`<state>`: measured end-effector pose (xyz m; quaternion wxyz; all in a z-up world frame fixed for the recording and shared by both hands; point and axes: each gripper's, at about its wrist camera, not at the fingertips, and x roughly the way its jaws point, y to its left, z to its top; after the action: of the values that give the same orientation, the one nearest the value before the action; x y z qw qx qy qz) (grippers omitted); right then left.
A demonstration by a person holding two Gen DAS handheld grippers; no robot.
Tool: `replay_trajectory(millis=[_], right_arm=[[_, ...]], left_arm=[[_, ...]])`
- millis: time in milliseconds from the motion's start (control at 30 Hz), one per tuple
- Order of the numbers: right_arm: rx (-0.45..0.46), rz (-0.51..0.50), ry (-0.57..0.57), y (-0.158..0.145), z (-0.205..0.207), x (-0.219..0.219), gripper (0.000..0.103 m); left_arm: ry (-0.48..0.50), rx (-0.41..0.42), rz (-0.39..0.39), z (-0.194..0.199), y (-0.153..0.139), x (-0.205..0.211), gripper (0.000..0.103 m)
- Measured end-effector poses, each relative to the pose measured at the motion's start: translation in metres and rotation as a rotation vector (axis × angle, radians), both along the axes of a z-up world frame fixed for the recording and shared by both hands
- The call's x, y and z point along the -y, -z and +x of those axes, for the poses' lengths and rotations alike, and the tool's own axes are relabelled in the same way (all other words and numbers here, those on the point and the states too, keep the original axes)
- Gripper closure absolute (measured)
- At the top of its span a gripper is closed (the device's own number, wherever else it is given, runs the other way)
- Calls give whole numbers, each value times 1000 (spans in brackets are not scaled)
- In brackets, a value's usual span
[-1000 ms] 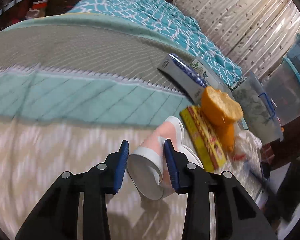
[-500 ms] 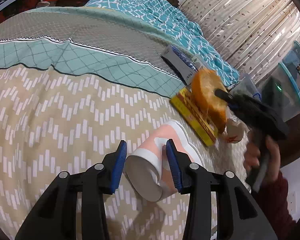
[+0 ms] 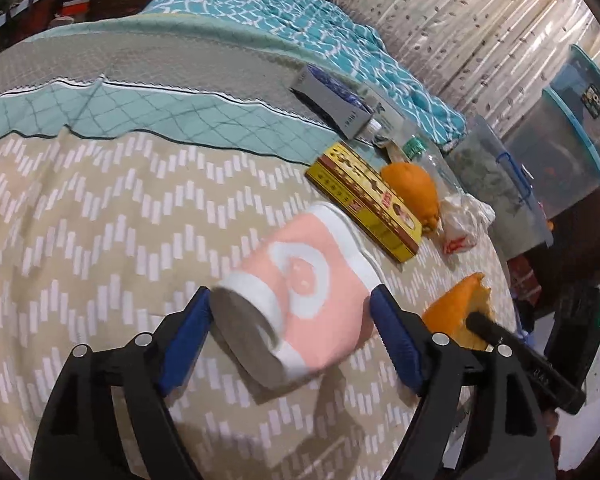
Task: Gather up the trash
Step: 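Carry the cup and orange peel over the beige wastebasket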
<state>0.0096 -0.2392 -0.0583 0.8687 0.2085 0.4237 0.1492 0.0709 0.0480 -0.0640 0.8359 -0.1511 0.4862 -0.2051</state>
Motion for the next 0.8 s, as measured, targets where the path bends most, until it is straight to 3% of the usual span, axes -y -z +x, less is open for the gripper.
replay_trajectory(millis=[33,100,133,167,267,400,567,667,800], right_arm=[[8,11,7,1,-4,2,79],[25,10,25,2,-10,5,61],[36,6,40,1,-11,6,40],[50,5,55,0,-12,9,33],[48,34,51,1,-10,13,33],[40,111,60,5,-10,25,33],[101,3,3,-3,-18,19,18],[107,-25,-30,-5,-14,18,18],[74,94,4,-1,5,41,25]], left_arm=[[-1,-3,-4,-1,0,1,30],[-1,-12,-13,-2,2,2,48],[-5,-11,-14,-2,2,3,53],[-8,-12,-17,-3,3,2,59],[-20,-13,-20,-7,2,1,66],[-13,-19,-78,-15,-4,-3,67],[-10,-23,-115,-22,-15,-6,67],[-4,-41,-137,-24,-15,-7,67],[10,-43,-134,-27,-18,-2,66]])
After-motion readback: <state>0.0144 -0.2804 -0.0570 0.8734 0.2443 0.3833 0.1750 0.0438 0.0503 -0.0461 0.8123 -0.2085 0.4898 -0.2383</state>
